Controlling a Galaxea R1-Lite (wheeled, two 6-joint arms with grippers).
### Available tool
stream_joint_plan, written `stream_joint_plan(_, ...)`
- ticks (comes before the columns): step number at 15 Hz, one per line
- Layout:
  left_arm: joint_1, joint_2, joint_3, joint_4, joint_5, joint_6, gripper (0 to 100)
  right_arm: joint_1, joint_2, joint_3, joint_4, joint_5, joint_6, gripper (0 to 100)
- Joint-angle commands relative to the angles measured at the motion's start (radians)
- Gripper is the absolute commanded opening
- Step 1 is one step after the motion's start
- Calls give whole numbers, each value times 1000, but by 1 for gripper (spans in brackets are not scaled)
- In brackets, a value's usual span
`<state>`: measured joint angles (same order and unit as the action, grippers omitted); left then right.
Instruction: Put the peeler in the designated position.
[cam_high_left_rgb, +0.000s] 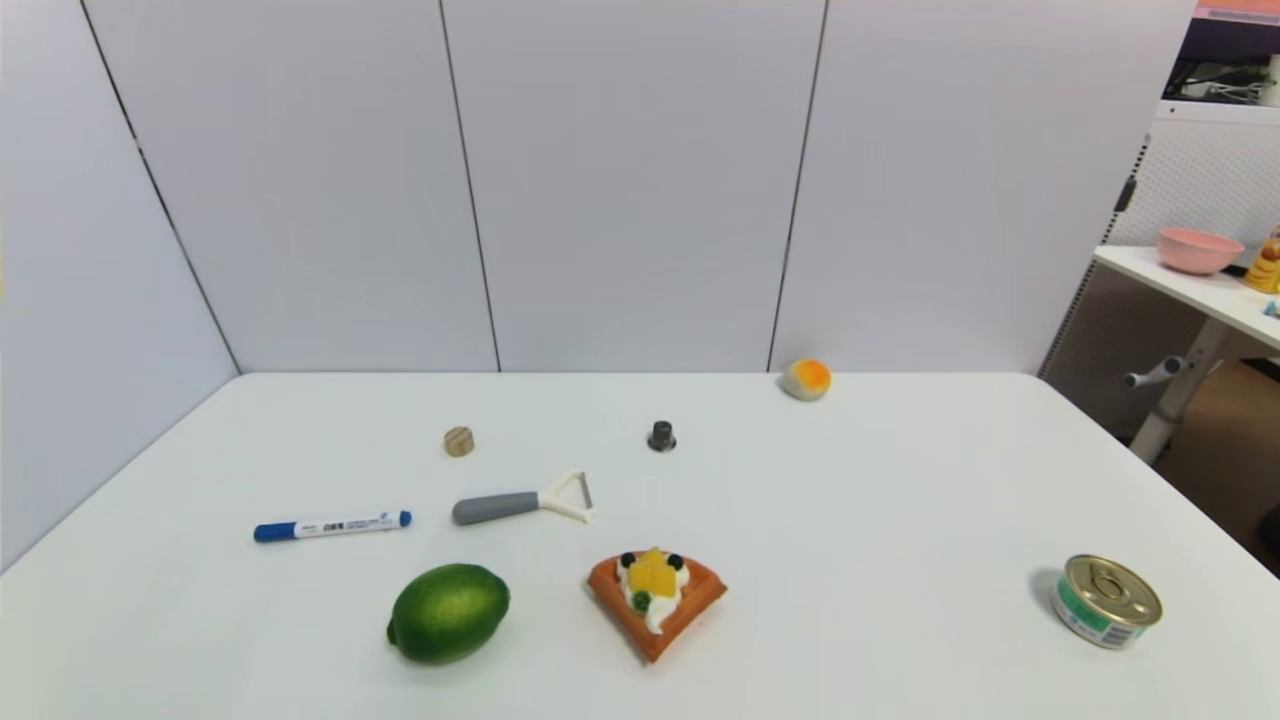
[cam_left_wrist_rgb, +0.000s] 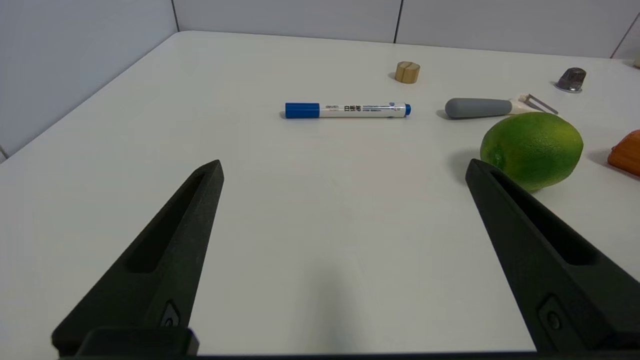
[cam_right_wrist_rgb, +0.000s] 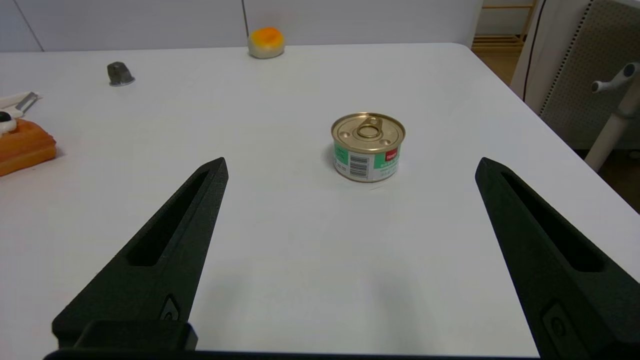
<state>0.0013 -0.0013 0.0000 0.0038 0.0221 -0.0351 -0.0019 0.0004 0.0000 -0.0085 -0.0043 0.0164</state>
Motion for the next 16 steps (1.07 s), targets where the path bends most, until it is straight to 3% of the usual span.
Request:
stream_joint_plan(1, 0, 1, 0, -1, 22, -31, 100, 0, 0, 2, -1, 0, 0, 100)
stream_joint_plan(16, 0, 1, 0, -1, 22, -31, 100, 0, 0, 2, -1, -2, 10, 100)
